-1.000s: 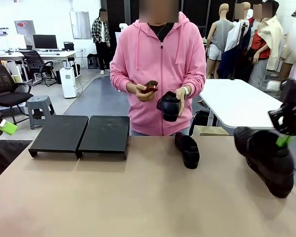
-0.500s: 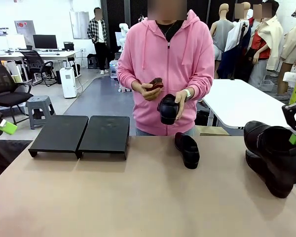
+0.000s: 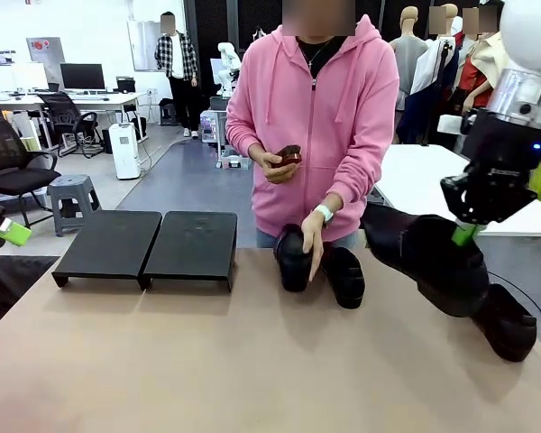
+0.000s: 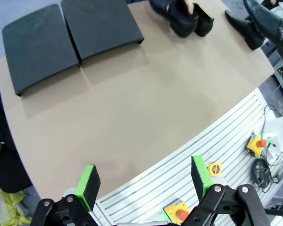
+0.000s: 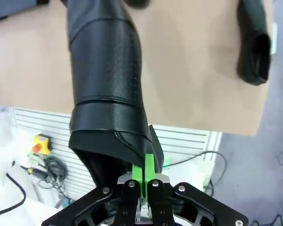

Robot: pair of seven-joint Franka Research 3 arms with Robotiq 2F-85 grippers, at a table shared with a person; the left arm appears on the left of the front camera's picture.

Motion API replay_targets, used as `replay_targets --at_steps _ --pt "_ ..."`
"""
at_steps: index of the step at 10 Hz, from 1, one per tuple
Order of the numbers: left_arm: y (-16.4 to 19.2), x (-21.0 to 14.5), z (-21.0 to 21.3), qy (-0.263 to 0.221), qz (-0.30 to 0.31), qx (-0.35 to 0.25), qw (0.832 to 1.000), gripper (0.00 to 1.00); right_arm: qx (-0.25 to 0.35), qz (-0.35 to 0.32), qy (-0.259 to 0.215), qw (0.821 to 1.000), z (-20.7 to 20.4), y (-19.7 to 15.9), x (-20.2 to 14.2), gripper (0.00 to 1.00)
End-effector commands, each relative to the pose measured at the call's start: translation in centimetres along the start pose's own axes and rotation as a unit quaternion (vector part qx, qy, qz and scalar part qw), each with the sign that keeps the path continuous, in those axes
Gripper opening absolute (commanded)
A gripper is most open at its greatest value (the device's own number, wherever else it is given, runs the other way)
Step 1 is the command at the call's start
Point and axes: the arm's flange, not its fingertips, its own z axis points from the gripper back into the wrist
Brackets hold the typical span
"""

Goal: Organize the shoes by placing them on the stand.
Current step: Pick up one Shoe and place it in the middle of the table.

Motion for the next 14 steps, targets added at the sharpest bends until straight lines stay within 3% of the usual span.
replay_targets --at_steps 1,3,4,6,8,10,11,13,14 --pt "0.1 0.1 0.0 -0.008 -0.001 -0.007 1.0 1.0 0.072 -0.089 0.012 0.993 2.0 -8.0 -1.1 0.0" --pt "0.1 0.1 0.0 -0.008 -0.001 -0.007 1.0 1.0 0.148 -0.157 0.016 0.976 2.7 -17.1 -5.4 0.0" --pt "0.1 0.1 0.0 -0.008 -0.001 -0.007 1.0 1.0 0.16 -0.186 0.002 0.969 2.3 -18.8 -6.9 0.0" --pt "0.1 0.1 0.0 -0.008 -0.001 -0.007 1.0 1.0 0.159 -0.192 -0.014 0.968 1.3 -18.3 -7.2 0.0" --pt "0.1 0.1 0.0 -0.008 -0.001 -0.007 1.0 1.0 0.127 -0.155 -0.024 0.979 0.9 -14.2 -5.4 0.0" --pt "0.1 0.1 0.0 -0.008 -0.001 -0.007 1.0 1.0 0.094 -0.078 -0.047 0.991 1.7 -7.2 -3.3 0.0" --pt "0.1 0.1 0.0 -0.008 -0.001 -0.007 1.0 1.0 0.077 -0.032 -0.06 0.995 1.9 -2.3 -1.9 0.0" --pt "0.1 0.1 0.0 -0.008 -0.001 -0.007 1.0 1.0 0.059 0.076 -0.024 0.995 -0.9 9.9 2.9 0.0" --pt "0.1 0.1 0.0 -0.008 -0.001 -0.007 1.0 1.0 0.077 0.086 0.003 0.993 -3.6 15.0 4.9 0.0"
